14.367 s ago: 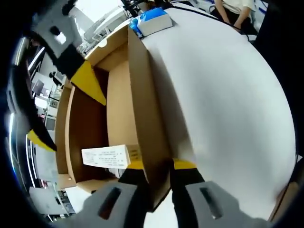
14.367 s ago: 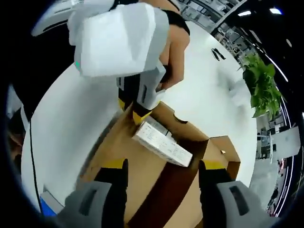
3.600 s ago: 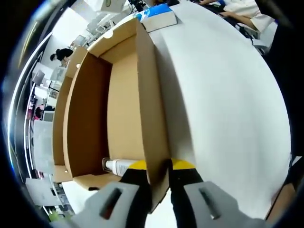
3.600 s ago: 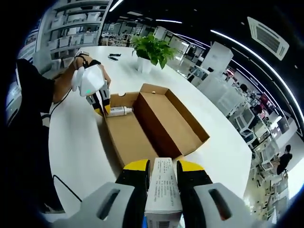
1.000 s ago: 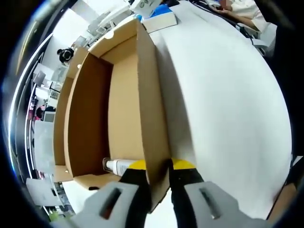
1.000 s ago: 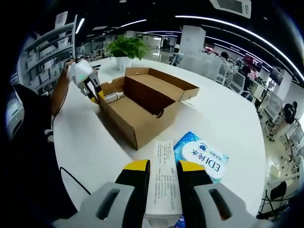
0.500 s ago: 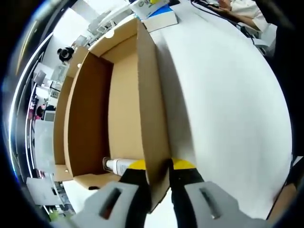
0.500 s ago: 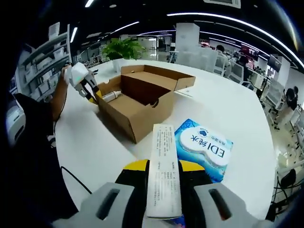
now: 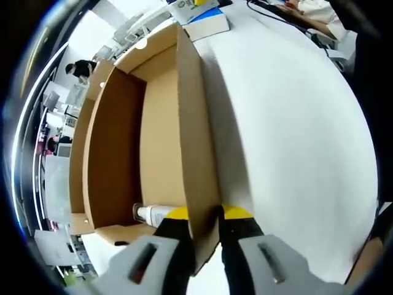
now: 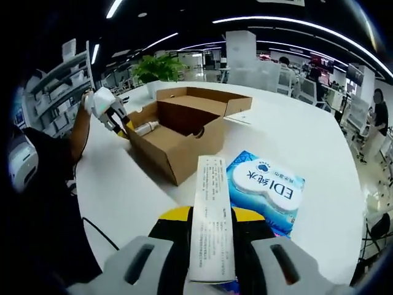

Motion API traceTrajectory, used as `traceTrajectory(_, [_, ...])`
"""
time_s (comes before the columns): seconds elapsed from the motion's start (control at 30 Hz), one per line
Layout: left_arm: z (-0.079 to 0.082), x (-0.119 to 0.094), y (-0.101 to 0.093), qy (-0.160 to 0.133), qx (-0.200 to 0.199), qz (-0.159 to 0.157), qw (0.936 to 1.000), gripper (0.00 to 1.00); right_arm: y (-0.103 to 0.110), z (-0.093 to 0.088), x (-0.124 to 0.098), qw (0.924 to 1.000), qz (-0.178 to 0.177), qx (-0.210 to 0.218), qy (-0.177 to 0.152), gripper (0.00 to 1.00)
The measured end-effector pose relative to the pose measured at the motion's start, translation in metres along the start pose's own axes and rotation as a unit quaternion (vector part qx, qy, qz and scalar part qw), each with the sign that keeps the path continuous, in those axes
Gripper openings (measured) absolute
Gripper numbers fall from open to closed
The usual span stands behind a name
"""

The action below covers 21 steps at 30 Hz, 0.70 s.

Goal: Operate the shoe box by opening the lid, removing the specified soft item, and placing it in the target area until the item is outside and the box remains undamaged.

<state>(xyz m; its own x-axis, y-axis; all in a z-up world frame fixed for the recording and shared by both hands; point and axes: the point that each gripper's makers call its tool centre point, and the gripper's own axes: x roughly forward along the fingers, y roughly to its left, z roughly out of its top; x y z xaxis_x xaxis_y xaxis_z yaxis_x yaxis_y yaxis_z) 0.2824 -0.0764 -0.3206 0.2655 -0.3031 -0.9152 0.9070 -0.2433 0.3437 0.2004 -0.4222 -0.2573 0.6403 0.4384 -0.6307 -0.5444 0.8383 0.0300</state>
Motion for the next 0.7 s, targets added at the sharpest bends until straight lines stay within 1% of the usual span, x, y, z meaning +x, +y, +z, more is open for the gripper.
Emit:
traceTrajectory(0.2, [0.0, 0.0, 0.0, 0.0, 0.0, 0.001, 1.0, 0.13, 0.0, 0.0, -0.002, 1.0, 0.0, -0.009, 0.002, 0.23])
traceTrajectory(0.37, [0.0, 0.0, 0.0, 0.0, -0.001, 0.0, 1.0, 0.13, -0.003, 0.002, -0.007, 0.9999, -0.007, -0.016, -0.001, 0.29])
traceTrajectory(0.4, [0.0, 0.0, 0.0, 0.0, -0.001, 0.0, 1.0, 0.13, -0.003, 0.003, -0.008, 0.9998, -0.007, -0.018, -0.001, 0.29])
traceTrajectory(0.43, [0.0, 0.0, 0.0, 0.0, 0.0, 0.0, 1.0, 0.13, -0.003, 0.007, -0.01, 0.9994, -0.011, -0.033, -0.007, 0.29])
traceTrajectory(0.47, [0.0, 0.0, 0.0, 0.001, 0.0, 0.0, 1.0, 0.13, -0.003, 0.008, -0.011, 0.9991, -0.013, -0.039, -0.009, 0.29])
traceTrajectory(0.57, [0.0, 0.0, 0.0, 0.001, -0.001, 0.001, 1.0, 0.13, -0.001, 0.009, -0.012, 0.999, -0.016, -0.041, -0.001, 0.29])
traceTrajectory(0.6, [0.0, 0.0, 0.0, 0.001, -0.001, 0.001, 1.0, 0.13, -0.001, 0.009, -0.014, 0.9985, -0.02, -0.05, 0.002, 0.29])
traceTrajectory(0.7, [0.0, 0.0, 0.0, 0.001, 0.0, 0.001, 1.0, 0.13, -0.004, 0.014, -0.02, 0.9977, -0.031, -0.06, 0.002, 0.29])
